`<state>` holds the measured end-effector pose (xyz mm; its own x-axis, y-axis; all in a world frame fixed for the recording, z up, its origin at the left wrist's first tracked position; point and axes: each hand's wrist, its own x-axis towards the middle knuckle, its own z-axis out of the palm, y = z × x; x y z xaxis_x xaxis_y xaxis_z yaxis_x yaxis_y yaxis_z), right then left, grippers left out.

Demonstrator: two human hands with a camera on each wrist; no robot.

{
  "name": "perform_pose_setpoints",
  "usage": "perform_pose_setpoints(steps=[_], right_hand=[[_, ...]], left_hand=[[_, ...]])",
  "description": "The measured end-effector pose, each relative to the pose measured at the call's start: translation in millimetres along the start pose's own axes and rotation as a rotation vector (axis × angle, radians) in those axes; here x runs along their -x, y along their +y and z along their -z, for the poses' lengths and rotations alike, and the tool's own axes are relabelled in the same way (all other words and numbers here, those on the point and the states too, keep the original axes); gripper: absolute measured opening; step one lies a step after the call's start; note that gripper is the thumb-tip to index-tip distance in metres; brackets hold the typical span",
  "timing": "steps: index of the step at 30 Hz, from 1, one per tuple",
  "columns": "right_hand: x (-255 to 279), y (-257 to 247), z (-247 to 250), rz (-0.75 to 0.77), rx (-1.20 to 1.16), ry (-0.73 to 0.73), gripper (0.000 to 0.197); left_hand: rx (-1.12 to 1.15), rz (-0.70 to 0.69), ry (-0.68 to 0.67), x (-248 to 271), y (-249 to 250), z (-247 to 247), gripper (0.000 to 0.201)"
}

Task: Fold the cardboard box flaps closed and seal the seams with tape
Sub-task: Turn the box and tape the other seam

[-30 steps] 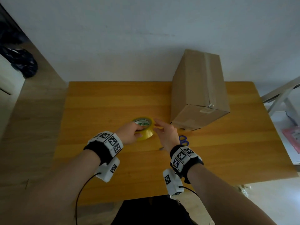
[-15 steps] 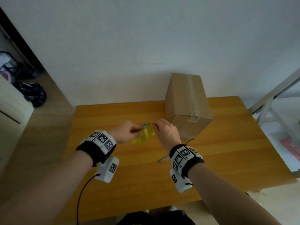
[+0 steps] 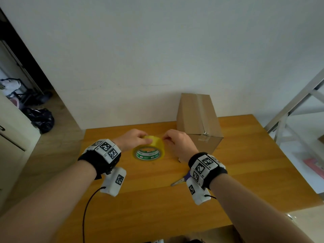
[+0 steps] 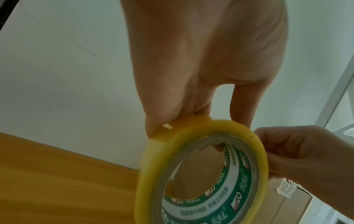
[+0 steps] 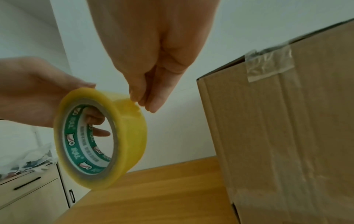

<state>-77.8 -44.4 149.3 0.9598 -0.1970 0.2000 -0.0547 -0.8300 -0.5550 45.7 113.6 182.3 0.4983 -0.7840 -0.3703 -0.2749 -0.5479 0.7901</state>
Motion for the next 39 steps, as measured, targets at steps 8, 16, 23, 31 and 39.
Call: perform_pose_setpoints(steps=[8,16,23,31,39], right_hand=[[-3,-5,6,0.073,0.014,-0.036,0.008],[-2,-7,19,-0.044,-0.218,-0.228,0.007],[-9,-15,28,-0.085,-0.165,-0.332,0.014],[-11,-14,24,-0.255,-0.458,-0.091,0.004],[-8,-9,35,-0.318,-0.599,0.036,0.028]], left_hand=[[0.091,0.008,0.017,1,6,5,0.018],[0.080,0.004,-0.041,2,6,8,0.013],[-0.063,-0.038,-0.020,-3,11,14,0.017],[-0.107,-0.108,0.031,-7,13,23,0.025],[-0.090,-0.136,0.030,-15,16,16,0.025]])
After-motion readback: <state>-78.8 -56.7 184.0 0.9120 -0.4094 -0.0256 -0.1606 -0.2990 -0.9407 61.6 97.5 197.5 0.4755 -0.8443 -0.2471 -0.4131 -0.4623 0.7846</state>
